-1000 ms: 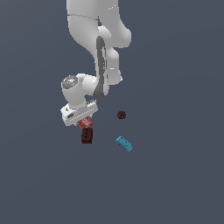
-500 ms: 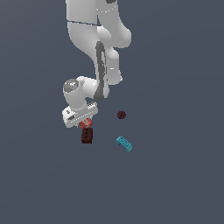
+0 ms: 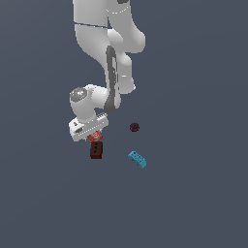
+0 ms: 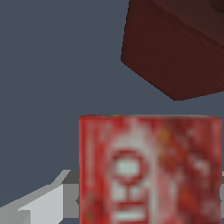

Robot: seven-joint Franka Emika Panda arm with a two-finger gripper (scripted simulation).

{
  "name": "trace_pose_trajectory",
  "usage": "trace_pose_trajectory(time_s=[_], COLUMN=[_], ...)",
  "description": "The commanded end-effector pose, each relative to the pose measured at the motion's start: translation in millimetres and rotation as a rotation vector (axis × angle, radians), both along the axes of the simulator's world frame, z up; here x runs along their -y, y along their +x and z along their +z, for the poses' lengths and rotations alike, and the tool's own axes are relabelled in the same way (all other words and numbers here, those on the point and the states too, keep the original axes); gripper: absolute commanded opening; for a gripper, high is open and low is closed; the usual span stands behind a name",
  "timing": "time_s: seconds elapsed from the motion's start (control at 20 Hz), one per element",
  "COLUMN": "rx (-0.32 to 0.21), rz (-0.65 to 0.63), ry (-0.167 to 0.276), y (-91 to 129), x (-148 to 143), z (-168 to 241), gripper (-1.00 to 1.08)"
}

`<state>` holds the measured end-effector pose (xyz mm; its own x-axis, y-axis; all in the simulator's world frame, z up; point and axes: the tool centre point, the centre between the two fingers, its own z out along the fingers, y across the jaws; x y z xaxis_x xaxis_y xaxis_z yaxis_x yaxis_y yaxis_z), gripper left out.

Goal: Pick up a designated object from a clutter of objects.

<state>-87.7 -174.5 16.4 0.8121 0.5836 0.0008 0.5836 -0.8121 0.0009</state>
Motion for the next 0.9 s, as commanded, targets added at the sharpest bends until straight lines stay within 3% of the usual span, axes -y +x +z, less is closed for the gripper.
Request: trace_pose_trajectory(time_s=[0.0,0.45,0.85], rx=[0.000,0.000,0.000], rz=[0.000,0.000,-0.001], ry=[0.000,0.001,0.000], y=[0,3,8], x=[0,-8,-23], z=[2,32,90], gripper=[-1.00,-1.00,-1.00])
